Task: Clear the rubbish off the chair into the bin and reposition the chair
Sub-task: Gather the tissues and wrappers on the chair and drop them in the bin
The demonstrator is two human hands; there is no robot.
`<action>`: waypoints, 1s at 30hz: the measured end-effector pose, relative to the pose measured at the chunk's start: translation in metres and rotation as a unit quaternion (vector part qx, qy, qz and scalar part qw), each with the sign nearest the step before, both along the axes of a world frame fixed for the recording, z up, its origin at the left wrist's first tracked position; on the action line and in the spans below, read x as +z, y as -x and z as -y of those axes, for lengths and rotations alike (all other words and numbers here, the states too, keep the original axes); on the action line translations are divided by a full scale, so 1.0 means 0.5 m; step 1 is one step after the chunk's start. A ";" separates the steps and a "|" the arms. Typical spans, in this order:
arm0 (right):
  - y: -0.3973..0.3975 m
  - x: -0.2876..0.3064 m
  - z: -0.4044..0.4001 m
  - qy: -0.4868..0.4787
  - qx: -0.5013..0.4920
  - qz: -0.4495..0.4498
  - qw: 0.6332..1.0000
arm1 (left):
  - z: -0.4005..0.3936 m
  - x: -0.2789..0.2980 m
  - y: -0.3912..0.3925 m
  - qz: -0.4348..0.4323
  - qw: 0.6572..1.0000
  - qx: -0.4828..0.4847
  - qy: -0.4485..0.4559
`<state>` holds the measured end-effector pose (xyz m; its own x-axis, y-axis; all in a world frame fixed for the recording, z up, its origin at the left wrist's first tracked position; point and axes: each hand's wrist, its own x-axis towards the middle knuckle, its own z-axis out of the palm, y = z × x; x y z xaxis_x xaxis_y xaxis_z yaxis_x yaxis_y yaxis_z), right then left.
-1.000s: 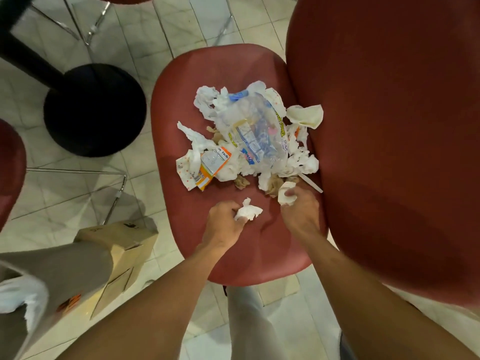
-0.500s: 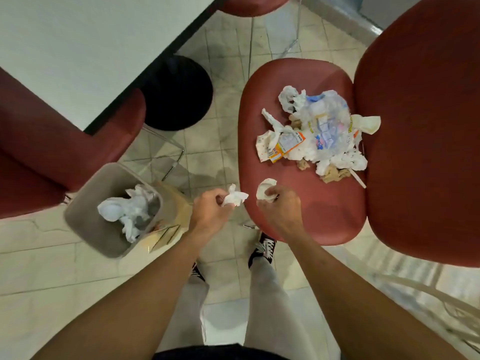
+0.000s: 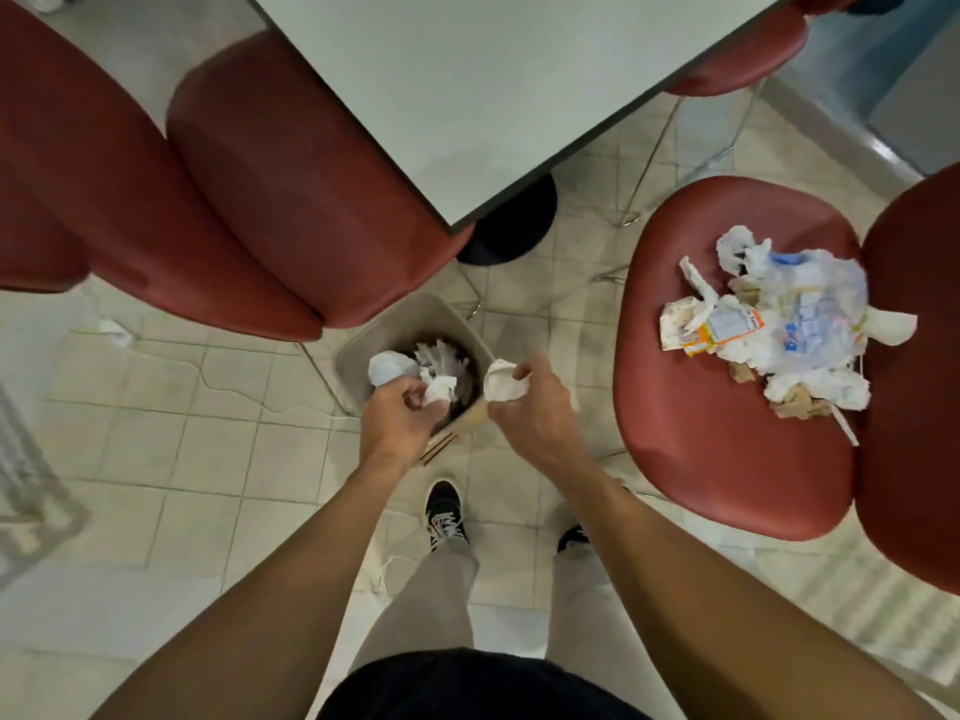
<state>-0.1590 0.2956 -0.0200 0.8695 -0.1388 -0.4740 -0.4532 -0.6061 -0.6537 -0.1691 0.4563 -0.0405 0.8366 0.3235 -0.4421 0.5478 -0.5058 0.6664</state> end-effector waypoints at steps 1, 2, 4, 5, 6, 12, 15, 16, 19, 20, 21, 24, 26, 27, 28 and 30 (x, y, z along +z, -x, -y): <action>-0.002 0.002 -0.022 -0.007 0.003 0.000 1.000 | -0.020 0.001 -0.001 0.001 1.000 0.010 -0.003; -0.004 0.002 -0.040 -0.014 0.007 -0.001 1.000 | -0.035 0.002 -0.002 0.002 1.000 0.019 -0.006; -0.009 0.000 -0.071 -0.032 0.016 -0.002 0.999 | -0.062 0.001 -0.007 0.003 1.000 0.028 -0.012; -0.011 -0.001 -0.084 -0.043 0.019 0.003 0.999 | -0.073 0.000 -0.009 0.002 0.999 0.030 -0.015; -0.014 -0.002 -0.096 -0.052 0.024 0.014 0.998 | -0.082 -0.002 -0.012 0.000 0.999 0.034 -0.017; -0.027 -0.007 -0.117 -0.085 0.065 0.049 0.993 | -0.110 -0.023 -0.022 0.007 0.999 0.034 -0.030; -0.033 -0.009 -0.093 -0.090 0.046 0.031 0.994 | -0.101 -0.026 -0.023 0.009 0.999 0.018 -0.028; -0.035 -0.010 -0.081 -0.088 0.040 0.027 0.995 | -0.094 -0.025 -0.024 0.010 0.999 0.013 -0.031; -0.034 -0.012 -0.023 -0.078 0.028 0.019 0.996 | -0.057 -0.025 -0.034 0.008 1.000 -0.004 -0.028; -0.033 -0.014 -0.002 -0.075 0.021 0.008 0.997 | -0.043 -0.024 -0.041 0.007 1.000 -0.012 -0.023; -0.033 -0.019 0.024 -0.067 0.011 0.000 0.998 | -0.026 -0.023 -0.048 0.003 0.999 -0.025 -0.020; -0.033 -0.031 0.114 -0.033 -0.021 -0.002 0.999 | 0.048 -0.016 -0.072 0.006 0.996 -0.076 -0.046; -0.032 -0.036 0.172 -0.022 -0.040 0.009 0.999 | 0.099 -0.012 -0.087 0.020 0.996 -0.088 -0.019; -0.030 -0.038 0.208 -0.016 -0.052 0.011 0.998 | 0.131 -0.017 -0.095 0.019 0.995 -0.095 -0.001; -0.028 -0.037 0.242 -0.011 -0.064 0.009 0.998 | 0.164 -0.020 -0.104 0.017 0.994 -0.110 0.008; -0.027 -0.034 0.311 -0.007 -0.095 0.001 0.995 | 0.230 -0.028 -0.121 0.011 0.988 -0.151 0.012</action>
